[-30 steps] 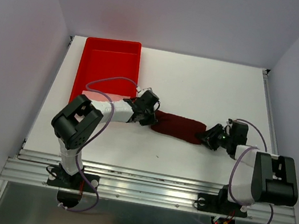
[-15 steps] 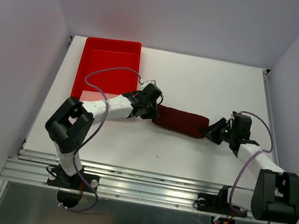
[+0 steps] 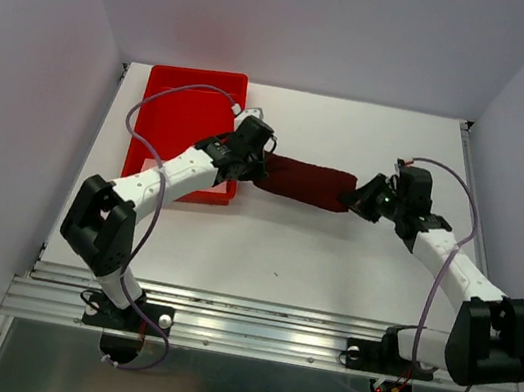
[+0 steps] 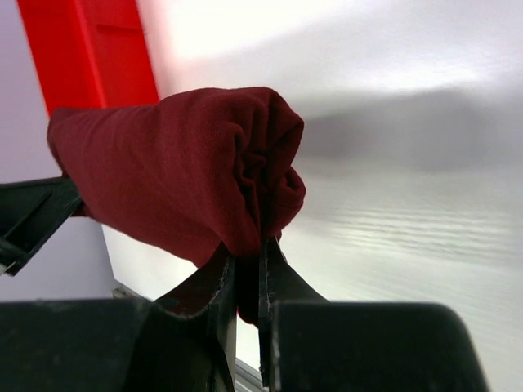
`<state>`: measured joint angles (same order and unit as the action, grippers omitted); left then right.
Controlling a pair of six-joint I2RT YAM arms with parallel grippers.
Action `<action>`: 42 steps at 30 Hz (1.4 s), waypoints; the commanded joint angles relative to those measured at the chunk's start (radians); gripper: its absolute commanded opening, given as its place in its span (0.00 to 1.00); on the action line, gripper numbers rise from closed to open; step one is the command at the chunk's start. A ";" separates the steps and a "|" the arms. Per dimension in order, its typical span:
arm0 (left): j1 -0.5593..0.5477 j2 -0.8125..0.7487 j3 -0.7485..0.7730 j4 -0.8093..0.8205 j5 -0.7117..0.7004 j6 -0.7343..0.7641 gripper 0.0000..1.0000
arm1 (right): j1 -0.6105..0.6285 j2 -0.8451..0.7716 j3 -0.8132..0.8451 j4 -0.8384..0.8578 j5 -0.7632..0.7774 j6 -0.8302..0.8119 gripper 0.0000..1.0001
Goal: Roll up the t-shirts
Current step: Place the T-shirt in the bin.
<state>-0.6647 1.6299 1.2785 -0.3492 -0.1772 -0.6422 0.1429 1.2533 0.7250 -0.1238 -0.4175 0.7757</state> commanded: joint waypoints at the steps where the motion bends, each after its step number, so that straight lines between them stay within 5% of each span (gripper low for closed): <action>1: 0.102 -0.111 0.067 -0.069 -0.090 0.088 0.00 | 0.122 0.078 0.194 0.039 0.069 0.005 0.01; 7: 0.305 -0.209 0.064 -0.112 -0.104 0.170 0.00 | 0.306 0.296 0.440 0.042 0.154 -0.012 0.01; 21: 0.681 -0.162 0.094 -0.116 -0.097 0.283 0.00 | 0.469 0.776 0.910 0.127 0.148 -0.036 0.01; 29: 0.777 -0.071 0.114 -0.073 -0.093 0.288 0.00 | 0.534 0.948 1.093 0.073 0.163 -0.058 0.01; 42: 0.801 0.033 0.051 0.038 -0.064 0.294 0.00 | 0.543 1.048 1.163 0.053 0.232 -0.069 0.01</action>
<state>0.1120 1.6417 1.3331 -0.4011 -0.1795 -0.3752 0.6952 2.2936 1.8385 -0.0452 -0.2417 0.7498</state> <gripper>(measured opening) 0.070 0.123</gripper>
